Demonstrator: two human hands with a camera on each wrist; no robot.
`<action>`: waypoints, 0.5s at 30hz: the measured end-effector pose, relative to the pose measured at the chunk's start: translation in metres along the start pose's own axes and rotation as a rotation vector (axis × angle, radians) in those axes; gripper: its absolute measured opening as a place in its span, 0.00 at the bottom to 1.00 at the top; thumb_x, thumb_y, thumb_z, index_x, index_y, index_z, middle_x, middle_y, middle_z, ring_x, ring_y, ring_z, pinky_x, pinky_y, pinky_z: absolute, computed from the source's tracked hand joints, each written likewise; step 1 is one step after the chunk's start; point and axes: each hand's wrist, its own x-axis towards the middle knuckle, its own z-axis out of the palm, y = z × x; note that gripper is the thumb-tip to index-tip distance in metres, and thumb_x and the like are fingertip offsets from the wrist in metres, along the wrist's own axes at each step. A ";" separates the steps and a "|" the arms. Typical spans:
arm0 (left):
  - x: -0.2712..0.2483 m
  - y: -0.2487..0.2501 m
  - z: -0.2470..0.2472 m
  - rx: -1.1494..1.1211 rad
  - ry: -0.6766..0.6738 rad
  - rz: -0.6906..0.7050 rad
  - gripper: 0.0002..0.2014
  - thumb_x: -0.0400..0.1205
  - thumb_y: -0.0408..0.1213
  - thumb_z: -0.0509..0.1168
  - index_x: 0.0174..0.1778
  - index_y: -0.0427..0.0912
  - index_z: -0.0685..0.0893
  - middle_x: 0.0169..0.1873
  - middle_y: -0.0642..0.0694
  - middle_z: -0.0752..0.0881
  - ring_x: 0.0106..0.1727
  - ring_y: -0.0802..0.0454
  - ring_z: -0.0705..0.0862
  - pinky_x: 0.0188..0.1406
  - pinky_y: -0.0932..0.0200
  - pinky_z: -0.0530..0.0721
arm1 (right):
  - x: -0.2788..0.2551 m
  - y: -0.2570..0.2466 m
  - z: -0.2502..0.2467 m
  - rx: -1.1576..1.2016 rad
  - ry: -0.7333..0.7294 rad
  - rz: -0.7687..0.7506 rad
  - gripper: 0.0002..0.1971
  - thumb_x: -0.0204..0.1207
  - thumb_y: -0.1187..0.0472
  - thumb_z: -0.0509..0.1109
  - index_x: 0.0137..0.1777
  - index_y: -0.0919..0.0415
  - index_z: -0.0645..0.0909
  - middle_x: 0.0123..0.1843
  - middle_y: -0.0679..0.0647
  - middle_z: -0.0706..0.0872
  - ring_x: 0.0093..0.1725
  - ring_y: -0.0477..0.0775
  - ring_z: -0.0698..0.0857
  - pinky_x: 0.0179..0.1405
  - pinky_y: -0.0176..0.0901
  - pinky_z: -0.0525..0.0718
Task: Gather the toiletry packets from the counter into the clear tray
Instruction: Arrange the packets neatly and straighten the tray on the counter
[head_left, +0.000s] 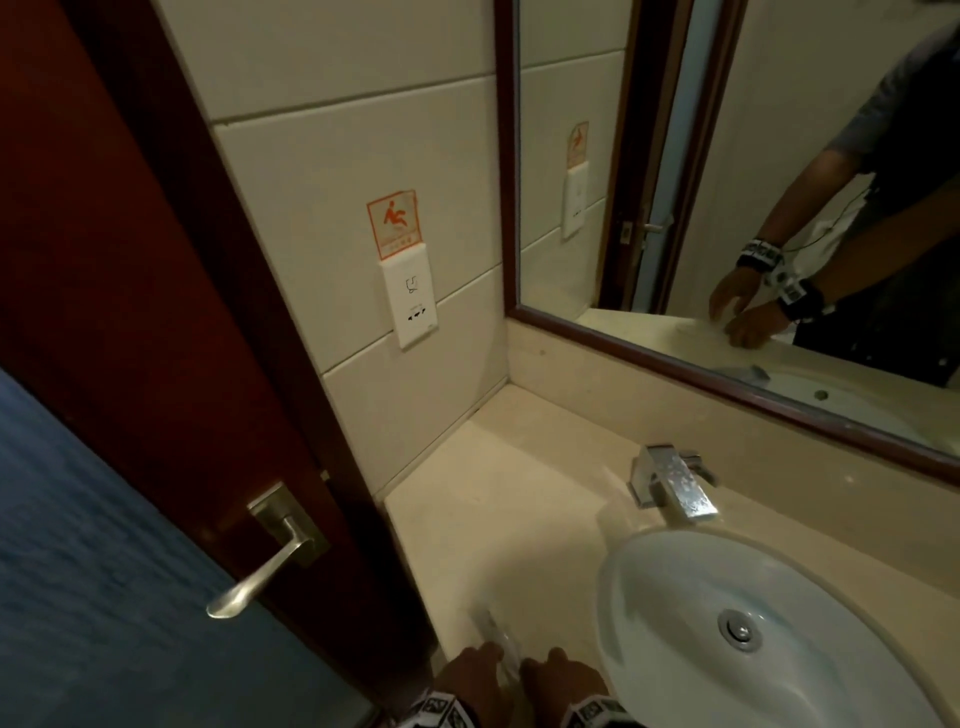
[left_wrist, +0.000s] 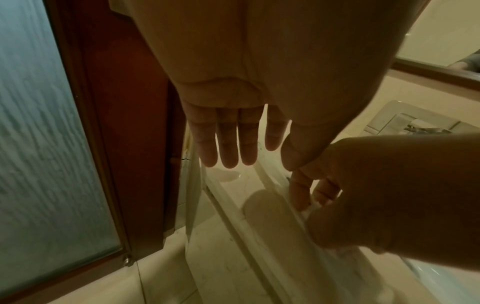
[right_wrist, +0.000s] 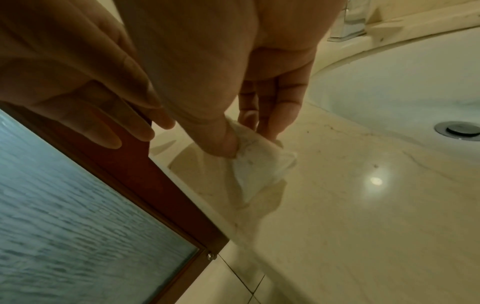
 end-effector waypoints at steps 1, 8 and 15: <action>0.000 0.001 0.005 0.020 0.013 -0.019 0.27 0.87 0.47 0.58 0.82 0.47 0.64 0.79 0.44 0.71 0.78 0.49 0.72 0.76 0.59 0.67 | -0.001 0.001 0.000 0.017 0.007 0.008 0.28 0.87 0.41 0.51 0.85 0.50 0.60 0.76 0.64 0.70 0.74 0.67 0.74 0.76 0.61 0.71; -0.001 0.020 0.003 0.026 0.059 -0.024 0.24 0.88 0.46 0.55 0.80 0.44 0.68 0.74 0.44 0.77 0.73 0.47 0.77 0.72 0.56 0.75 | -0.021 0.012 -0.018 0.177 0.175 0.032 0.23 0.82 0.51 0.63 0.75 0.54 0.67 0.65 0.57 0.73 0.66 0.63 0.81 0.66 0.52 0.79; 0.000 0.067 -0.019 -0.099 0.032 0.060 0.26 0.88 0.51 0.56 0.81 0.46 0.67 0.76 0.46 0.76 0.76 0.52 0.75 0.76 0.60 0.68 | -0.044 0.024 -0.037 0.355 0.347 0.068 0.19 0.80 0.42 0.61 0.65 0.50 0.69 0.61 0.51 0.82 0.62 0.54 0.85 0.62 0.47 0.81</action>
